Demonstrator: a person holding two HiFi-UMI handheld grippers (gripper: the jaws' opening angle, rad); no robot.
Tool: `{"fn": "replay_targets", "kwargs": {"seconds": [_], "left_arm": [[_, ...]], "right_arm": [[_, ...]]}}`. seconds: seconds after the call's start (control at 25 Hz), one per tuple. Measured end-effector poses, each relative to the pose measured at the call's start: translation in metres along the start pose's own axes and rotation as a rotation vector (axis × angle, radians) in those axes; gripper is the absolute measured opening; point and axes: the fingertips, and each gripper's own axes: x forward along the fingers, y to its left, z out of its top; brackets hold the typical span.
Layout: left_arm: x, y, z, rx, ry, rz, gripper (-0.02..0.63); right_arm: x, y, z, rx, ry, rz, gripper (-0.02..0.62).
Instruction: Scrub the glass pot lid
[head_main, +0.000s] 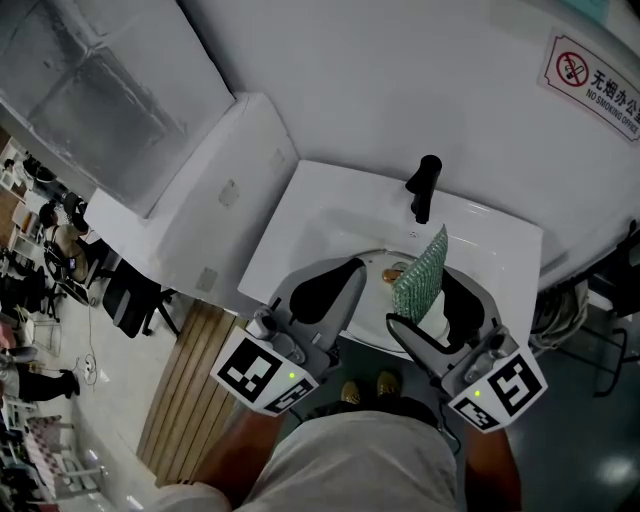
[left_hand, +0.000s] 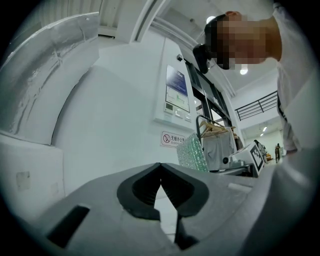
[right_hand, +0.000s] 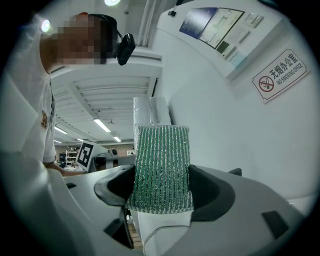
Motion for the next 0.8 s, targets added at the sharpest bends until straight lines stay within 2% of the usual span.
{"fn": "replay_targets", "kwargs": {"seconds": [0.8], "left_arm": [[-0.0009, 0.0009, -0.001, 0.004, -0.001, -0.026, 0.015]], "right_arm": [[0.0009, 0.0029, -0.0023, -0.012, 0.013, -0.016, 0.336]]}}
